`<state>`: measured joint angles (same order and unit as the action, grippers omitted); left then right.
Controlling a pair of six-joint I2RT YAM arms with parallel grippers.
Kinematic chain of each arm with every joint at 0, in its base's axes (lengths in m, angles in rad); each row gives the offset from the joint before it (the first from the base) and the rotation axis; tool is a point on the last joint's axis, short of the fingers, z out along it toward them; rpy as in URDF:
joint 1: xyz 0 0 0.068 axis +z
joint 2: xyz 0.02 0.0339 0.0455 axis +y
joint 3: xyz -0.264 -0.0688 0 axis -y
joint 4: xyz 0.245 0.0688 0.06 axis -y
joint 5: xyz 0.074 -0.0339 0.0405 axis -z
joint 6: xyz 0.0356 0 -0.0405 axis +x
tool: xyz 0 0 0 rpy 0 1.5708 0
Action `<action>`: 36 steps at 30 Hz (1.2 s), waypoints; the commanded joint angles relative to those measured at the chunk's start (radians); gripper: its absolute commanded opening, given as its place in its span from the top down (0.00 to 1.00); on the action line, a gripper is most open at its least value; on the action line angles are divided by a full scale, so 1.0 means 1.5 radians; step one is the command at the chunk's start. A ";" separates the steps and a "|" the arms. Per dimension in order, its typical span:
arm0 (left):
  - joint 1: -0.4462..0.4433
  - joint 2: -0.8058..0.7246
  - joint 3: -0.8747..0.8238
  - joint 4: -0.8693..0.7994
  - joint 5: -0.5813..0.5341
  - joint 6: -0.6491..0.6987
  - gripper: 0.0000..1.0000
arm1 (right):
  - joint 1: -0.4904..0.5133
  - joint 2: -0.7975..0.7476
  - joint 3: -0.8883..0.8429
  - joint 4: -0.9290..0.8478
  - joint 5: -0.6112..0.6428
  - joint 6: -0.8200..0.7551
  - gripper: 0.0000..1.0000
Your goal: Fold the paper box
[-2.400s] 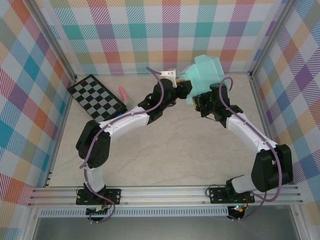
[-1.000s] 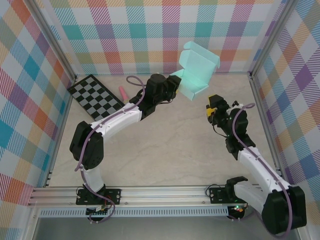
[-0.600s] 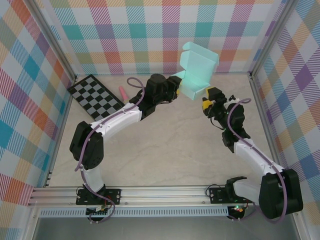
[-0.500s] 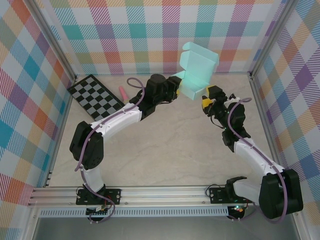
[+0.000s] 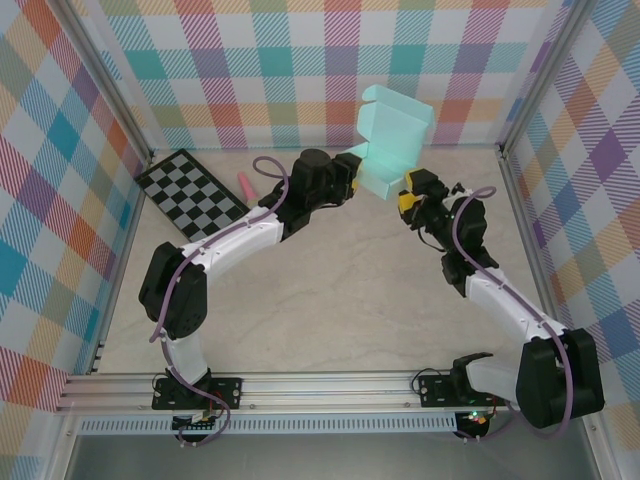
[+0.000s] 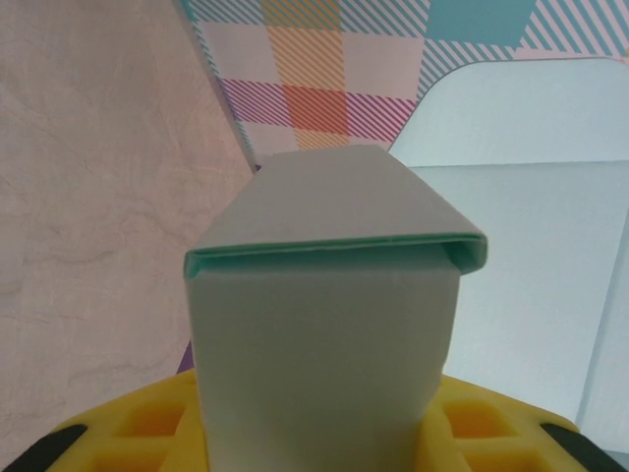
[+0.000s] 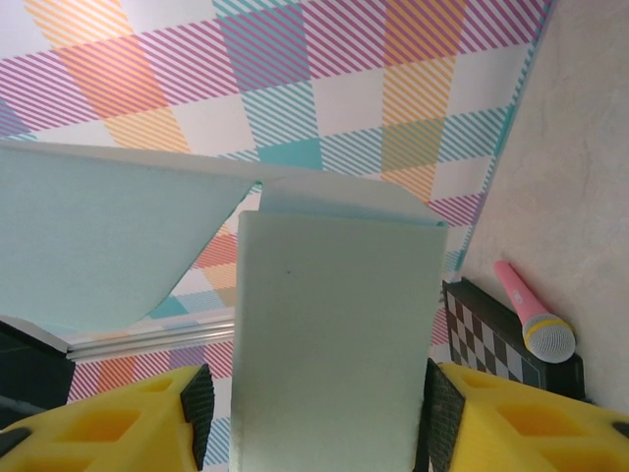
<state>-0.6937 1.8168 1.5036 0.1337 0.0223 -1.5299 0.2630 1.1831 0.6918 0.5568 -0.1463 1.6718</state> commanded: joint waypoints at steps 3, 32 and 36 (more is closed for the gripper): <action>-0.001 -0.026 -0.006 0.026 0.007 -0.001 0.69 | 0.009 0.001 0.031 -0.025 -0.018 -0.006 0.44; 0.001 0.017 0.047 0.040 0.014 0.112 0.68 | 0.028 0.086 0.153 -0.387 -0.034 -0.208 0.63; 0.001 0.013 0.043 0.040 -0.001 0.151 0.68 | 0.027 0.087 0.150 -0.401 -0.006 -0.232 0.66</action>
<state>-0.6724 1.8561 1.5036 0.1024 -0.0097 -1.3563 0.2836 1.2972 0.9165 0.0689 -0.1612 1.4200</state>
